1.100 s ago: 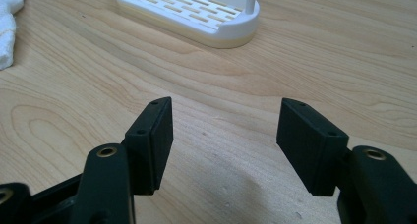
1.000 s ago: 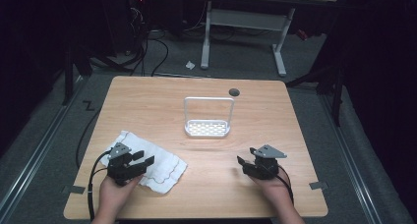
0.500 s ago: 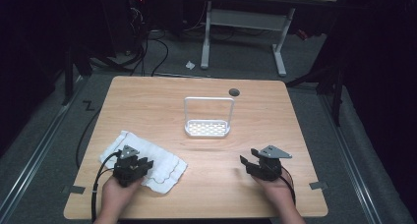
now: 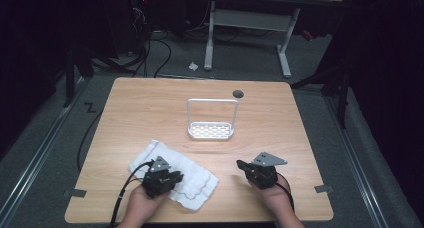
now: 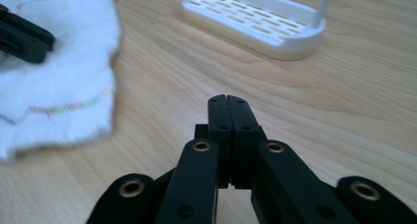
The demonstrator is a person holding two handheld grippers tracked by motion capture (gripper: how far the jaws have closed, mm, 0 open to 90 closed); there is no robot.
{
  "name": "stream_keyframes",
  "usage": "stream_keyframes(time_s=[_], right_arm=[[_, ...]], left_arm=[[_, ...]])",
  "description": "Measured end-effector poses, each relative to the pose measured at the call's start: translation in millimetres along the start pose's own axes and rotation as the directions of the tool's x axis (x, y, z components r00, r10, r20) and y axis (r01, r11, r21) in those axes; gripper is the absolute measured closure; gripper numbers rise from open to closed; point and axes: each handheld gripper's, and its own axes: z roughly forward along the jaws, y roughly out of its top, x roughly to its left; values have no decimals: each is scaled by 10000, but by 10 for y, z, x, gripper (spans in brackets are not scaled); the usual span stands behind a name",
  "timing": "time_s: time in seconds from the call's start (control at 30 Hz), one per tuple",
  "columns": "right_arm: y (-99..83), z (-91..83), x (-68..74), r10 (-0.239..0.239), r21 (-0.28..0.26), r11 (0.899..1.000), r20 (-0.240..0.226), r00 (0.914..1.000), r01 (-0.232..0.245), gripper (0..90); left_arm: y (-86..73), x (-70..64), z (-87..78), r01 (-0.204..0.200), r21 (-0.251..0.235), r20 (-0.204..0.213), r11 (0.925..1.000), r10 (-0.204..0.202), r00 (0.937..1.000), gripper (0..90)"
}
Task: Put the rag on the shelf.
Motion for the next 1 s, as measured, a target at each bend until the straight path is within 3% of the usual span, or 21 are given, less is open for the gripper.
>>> stream_keyframes(time_s=[0.03,0.07,0.1,0.13,0.23,0.27,0.3,0.33,0.37,0.5,0.53,0.6,0.63,0.77,0.83,0.9,0.93,1.0], right_arm=[[12,20,40,-90,36,10000,-116,9999,90,900],[27,44,79,-171,50,9998,-273,9995,173,900],[39,70,122,-175,87,9998,-466,9988,180,900],[52,106,179,-214,150,9996,-719,9972,225,900],[68,166,262,-419,273,9986,-994,9942,448,900],[77,201,303,-514,372,9978,-1078,9928,557,900],[87,289,363,-521,535,9968,-1346,9895,597,900],[87,289,363,-521,535,9968,-1346,9895,597,900],[86,382,417,-746,786,9932,-1334,9882,856,900],[41,440,458,-920,1287,9857,-1327,9869,1092,900],[-18,364,469,-790,1313,9865,-1396,9871,975,900],[-41,325,477,-776,1356,9860,-1415,9869,970,900],[-105,206,508,-807,1495,9836,-1350,9876,1008,900],[-235,-15,605,-609,1558,9841,-1520,9865,848,900],[-198,-57,626,-694,1250,9882,-1482,9865,883,900],[-142,-52,619,-764,1045,9904,-1336,9881,907,900],[14,62,581,-790,1012,9905,-1335,9879,929,900],[134,217,563,-1010,1108,9871,-1310,9862,1158,900]], left_arm=[[46,-169,109,-379,64,574,9993,374,9977,780],[70,-250,158,-558,117,821,9984,547,9951,777],[70,-250,158,-558,117,821,9984,547,9951,769],[107,-380,231,-881,151,1131,9960,858,9899,750],[123,-436,241,-1058,134,1075,9943,1038,9888,706],[121,-428,213,-989,75,1145,9951,974,9886,691],[108,-382,148,-633,-37,1324,9980,632,9892,662],[108,-382,148,-633,-37,1324,9980,632,9892,648],[80,-323,58,-336,-124,1374,9994,350,9899,641],[37,-238,-64,-245,-169,1045,9996,262,9942,627],[17,-163,-115,15,-204,914,9998,3,9958,627],[13,-128,-131,139,-230,820,9996,-119,9966,627],[14,-72,-153,299,-271,689,9992,-280,9972,627],[21,-16,-171,476,-133,350,9988,-471,9983,622],[24,0,-189,601,-97,403,9981,-597,9974,634],[26,16,-261,793,204,1028,9966,-810,9914,673],[21,10,-281,709,210,1072,9973,-728,9916,714],[8,-5,-276,516,375,1084,9980,-554,9926,733]])
